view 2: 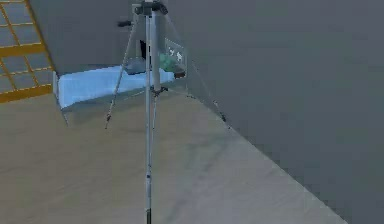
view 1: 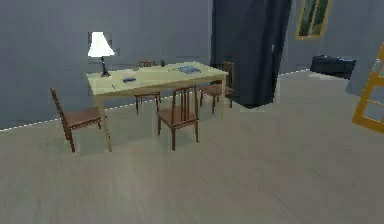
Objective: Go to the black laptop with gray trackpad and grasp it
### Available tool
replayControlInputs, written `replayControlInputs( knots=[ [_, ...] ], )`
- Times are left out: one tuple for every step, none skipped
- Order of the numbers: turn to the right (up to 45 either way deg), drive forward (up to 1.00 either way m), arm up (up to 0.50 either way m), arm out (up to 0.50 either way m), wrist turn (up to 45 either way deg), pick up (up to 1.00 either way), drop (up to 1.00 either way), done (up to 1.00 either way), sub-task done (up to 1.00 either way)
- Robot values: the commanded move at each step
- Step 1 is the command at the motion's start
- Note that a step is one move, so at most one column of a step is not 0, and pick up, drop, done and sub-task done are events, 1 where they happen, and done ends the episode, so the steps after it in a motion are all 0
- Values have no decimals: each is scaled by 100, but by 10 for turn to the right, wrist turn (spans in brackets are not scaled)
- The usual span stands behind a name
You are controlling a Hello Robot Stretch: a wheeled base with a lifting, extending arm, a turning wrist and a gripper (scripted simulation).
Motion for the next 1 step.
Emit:
replayControlInputs(
  knots=[
    [240, 0, 0, 0, 0, 0, 0, 0, 0]
  ],
)
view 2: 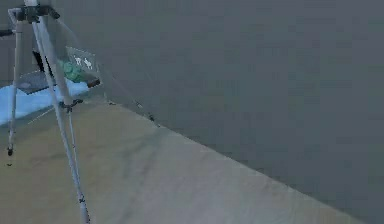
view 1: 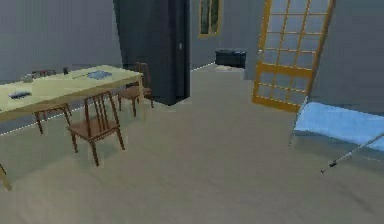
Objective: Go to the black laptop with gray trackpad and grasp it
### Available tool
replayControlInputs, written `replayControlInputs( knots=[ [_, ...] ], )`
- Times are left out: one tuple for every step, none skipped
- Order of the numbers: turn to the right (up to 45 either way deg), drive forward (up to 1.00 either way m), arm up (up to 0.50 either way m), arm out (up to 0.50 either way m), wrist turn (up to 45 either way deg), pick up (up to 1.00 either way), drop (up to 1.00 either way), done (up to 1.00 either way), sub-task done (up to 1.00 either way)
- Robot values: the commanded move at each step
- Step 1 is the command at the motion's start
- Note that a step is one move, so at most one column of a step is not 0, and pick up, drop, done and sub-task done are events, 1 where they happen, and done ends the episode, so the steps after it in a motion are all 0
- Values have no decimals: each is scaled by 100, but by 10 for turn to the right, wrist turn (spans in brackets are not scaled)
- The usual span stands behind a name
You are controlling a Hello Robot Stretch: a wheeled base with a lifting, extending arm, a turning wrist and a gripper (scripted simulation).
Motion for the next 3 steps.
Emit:
replayControlInputs(
  knots=[
    [0, 50, 0, 0, 0, 0, 0, 0, 0],
    [60, 0, 0, 0, 0, 0, 0, 0, 0],
    [0, 100, 0, 0, 0, 0, 0, 0, 0]
  ],
)
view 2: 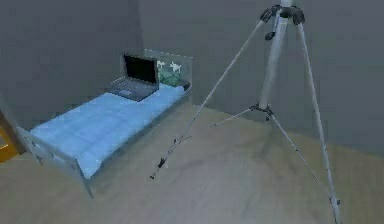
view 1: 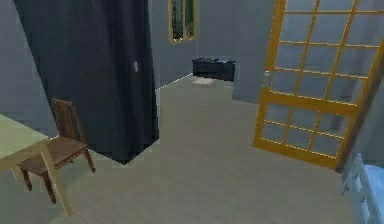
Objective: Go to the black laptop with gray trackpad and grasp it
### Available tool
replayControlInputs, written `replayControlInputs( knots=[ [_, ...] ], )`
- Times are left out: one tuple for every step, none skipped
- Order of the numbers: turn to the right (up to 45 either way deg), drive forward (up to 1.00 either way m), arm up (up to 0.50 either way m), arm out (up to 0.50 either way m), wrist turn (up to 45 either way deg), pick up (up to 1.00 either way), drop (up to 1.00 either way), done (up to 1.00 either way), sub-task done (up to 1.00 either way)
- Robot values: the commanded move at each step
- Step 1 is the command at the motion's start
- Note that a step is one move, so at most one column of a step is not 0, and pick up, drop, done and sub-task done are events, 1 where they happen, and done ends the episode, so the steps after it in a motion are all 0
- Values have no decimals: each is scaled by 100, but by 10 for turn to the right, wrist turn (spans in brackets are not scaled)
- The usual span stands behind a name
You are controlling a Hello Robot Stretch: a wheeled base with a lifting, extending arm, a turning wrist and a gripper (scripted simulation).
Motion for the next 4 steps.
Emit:
replayControlInputs(
  knots=[
    [0, 100, 0, 0, 0, 0, 0, 0, 0],
    [0, 100, 0, 0, 0, 0, 0, 0, 0],
    [60, 0, 0, 0, 0, 0, 0, 0, 0],
    [0, 10, 0, 0, 0, 0, 0, 0, 0]
  ],
)
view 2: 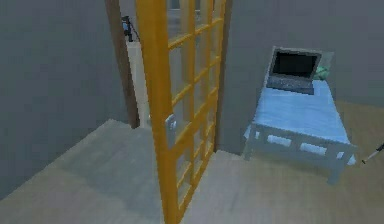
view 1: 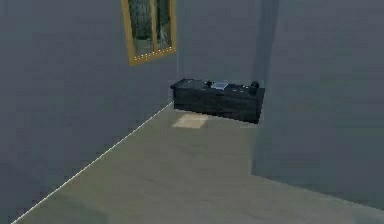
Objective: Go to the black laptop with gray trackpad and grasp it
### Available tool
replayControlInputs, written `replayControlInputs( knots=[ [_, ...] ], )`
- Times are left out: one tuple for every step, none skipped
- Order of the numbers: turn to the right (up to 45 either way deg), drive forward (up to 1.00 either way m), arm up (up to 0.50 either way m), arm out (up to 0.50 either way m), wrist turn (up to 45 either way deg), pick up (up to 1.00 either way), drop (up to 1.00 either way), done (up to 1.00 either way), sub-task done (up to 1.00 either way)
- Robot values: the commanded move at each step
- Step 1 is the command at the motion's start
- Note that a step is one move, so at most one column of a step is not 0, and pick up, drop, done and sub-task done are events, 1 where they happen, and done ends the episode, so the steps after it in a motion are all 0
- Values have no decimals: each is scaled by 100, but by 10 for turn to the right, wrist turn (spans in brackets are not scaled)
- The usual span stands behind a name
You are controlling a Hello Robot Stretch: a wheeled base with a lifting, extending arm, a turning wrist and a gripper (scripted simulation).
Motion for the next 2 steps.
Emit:
replayControlInputs(
  knots=[
    [450, 0, 0, 0, 0, 0, 0, 0, 0],
    [30, 0, 0, 0, 0, 0, 0, 0, 0]
  ],
)
